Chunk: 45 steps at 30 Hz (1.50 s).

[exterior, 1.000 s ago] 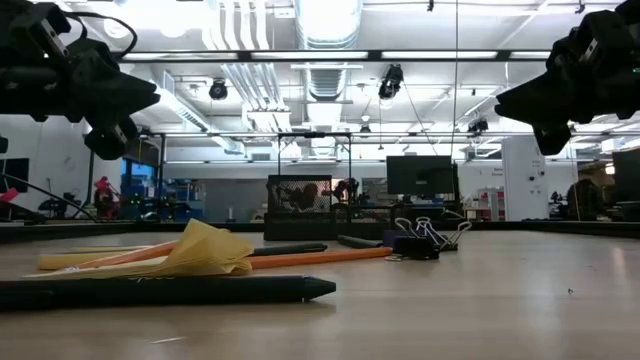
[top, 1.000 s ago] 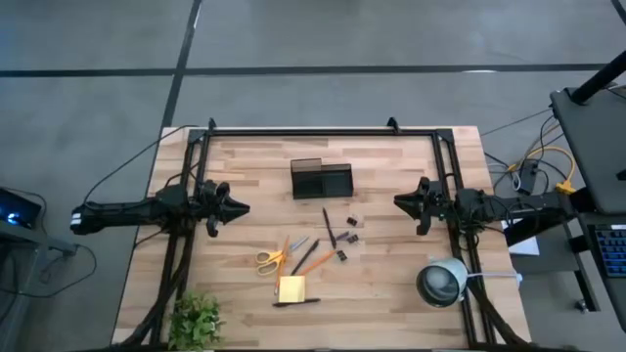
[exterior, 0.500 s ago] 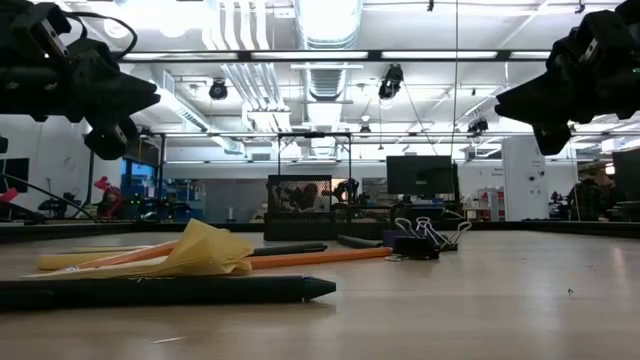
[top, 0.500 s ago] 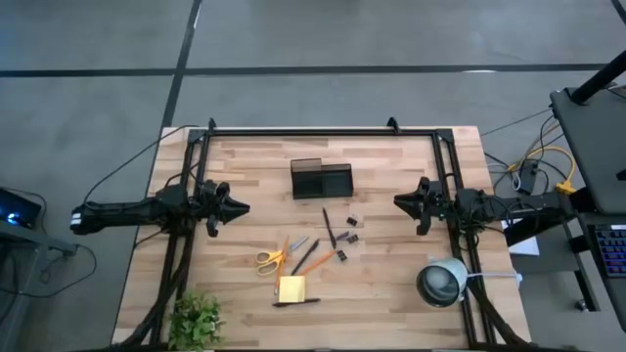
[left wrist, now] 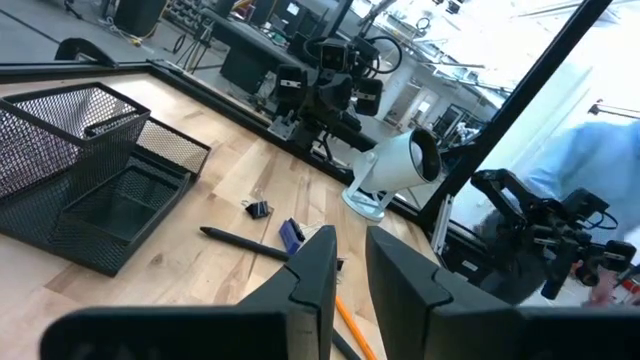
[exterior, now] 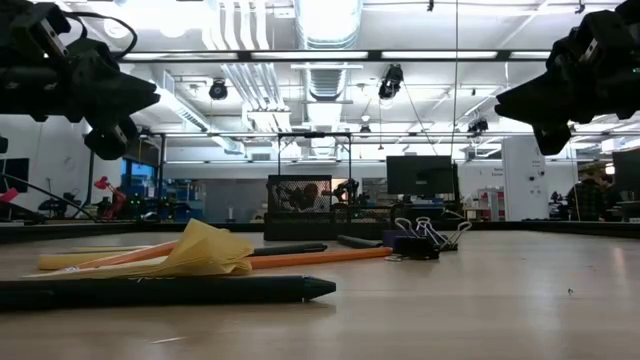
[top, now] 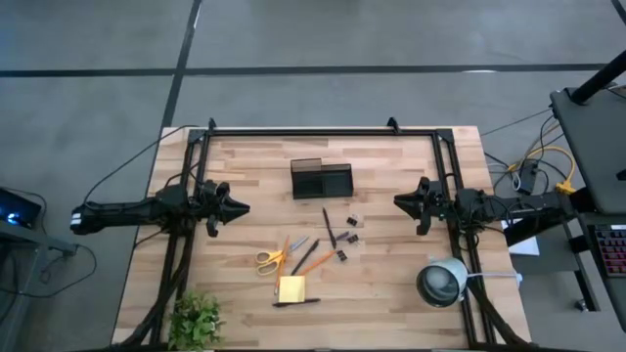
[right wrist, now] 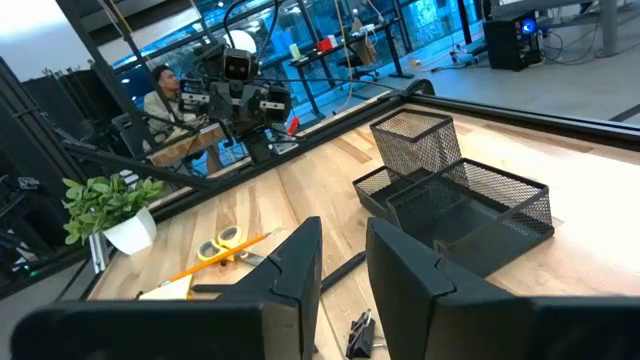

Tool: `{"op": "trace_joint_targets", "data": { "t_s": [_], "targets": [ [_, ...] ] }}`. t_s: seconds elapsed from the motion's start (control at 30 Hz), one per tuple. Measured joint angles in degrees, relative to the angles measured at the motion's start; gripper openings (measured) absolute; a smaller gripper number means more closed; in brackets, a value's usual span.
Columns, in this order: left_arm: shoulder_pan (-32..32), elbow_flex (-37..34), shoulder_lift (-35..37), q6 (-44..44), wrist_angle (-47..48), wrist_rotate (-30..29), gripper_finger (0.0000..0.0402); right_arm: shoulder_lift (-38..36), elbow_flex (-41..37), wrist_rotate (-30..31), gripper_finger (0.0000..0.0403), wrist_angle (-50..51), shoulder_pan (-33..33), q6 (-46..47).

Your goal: Pick and place office supplies into organizer

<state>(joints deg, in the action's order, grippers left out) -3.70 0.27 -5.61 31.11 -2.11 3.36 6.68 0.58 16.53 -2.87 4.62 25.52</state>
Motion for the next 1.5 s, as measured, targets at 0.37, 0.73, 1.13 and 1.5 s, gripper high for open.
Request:
{"op": "trace_joint_targets", "data": {
  "t_s": [0.37, 0.73, 1.13, 1.5],
  "targets": [
    [0.01, 0.00, 0.01, 0.00, 0.02, -0.04, 0.0043, 0.00, 0.01, -0.02, 0.0073, -0.36, 0.00, 0.00],
    [0.00, 0.00, 0.00, 0.00, 0.00, -0.09, 0.0043, 3.80, -0.06, 2.04, 0.0073, -19.32, 0.07, 31.13],
    [0.02, 0.00, -0.63, 0.00, 0.09, -0.24, 0.0043, 40.83, 26.04, 11.09, 0.0073, -1.62, -0.13, 16.40],
    [0.00, 0.00, -0.88, 0.00, -0.04, -2.25, 0.0043, 64.47, 60.80, 13.05, 0.0073, 70.54, -0.42, 30.62]
  ]
}}
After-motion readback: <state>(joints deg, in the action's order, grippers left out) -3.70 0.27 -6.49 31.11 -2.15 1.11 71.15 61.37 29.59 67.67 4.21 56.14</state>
